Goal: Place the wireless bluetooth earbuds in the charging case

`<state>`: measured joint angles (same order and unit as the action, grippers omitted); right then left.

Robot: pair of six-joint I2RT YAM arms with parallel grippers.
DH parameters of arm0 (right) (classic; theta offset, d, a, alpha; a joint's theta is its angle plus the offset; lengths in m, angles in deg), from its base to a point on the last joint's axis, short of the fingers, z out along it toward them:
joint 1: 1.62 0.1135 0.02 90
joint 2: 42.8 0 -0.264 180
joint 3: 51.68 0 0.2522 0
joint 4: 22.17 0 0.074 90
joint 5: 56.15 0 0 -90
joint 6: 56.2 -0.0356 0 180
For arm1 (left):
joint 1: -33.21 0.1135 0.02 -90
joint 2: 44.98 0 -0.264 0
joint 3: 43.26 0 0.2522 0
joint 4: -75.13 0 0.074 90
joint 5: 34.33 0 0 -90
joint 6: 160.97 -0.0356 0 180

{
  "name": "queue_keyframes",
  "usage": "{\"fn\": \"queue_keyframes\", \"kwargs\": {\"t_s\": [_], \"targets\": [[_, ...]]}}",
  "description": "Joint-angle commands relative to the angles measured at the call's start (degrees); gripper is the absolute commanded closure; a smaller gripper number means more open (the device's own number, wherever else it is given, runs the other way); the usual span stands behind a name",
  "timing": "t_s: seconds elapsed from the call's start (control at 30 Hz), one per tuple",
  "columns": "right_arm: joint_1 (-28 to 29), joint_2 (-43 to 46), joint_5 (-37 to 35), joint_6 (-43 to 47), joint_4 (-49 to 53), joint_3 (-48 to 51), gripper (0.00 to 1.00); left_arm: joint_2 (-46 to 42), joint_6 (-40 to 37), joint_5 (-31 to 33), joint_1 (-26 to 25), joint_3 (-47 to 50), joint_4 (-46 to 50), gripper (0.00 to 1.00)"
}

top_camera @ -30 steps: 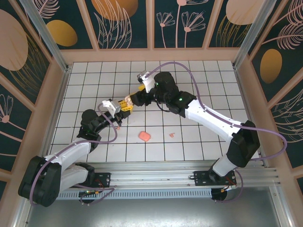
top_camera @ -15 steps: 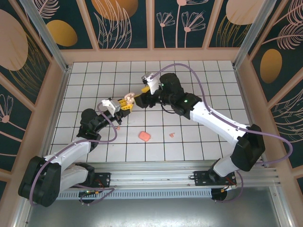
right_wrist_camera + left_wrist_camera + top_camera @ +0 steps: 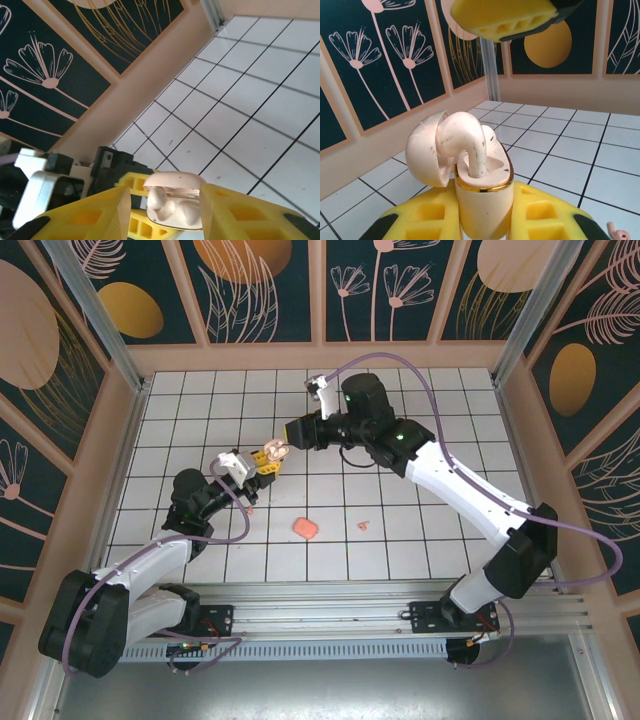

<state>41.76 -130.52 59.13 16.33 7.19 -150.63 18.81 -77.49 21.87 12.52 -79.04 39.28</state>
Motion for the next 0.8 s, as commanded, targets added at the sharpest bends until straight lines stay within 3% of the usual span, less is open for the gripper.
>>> {"fn": "queue_keyframes", "kwargs": {"t_s": [0.0,0.77], "targets": [[0.04,-1.8,4.17,-5.87,4.59,-2.44,0.59,-0.24,-1.56,0.5,-0.05,-1.5,-0.14,0.98],[1.0,-9.22,7.24,-6.0,9.05,-8.67,0.62,-1.02,-1.63,0.46,-0.05,-1.79,0.3,0.98]]}}
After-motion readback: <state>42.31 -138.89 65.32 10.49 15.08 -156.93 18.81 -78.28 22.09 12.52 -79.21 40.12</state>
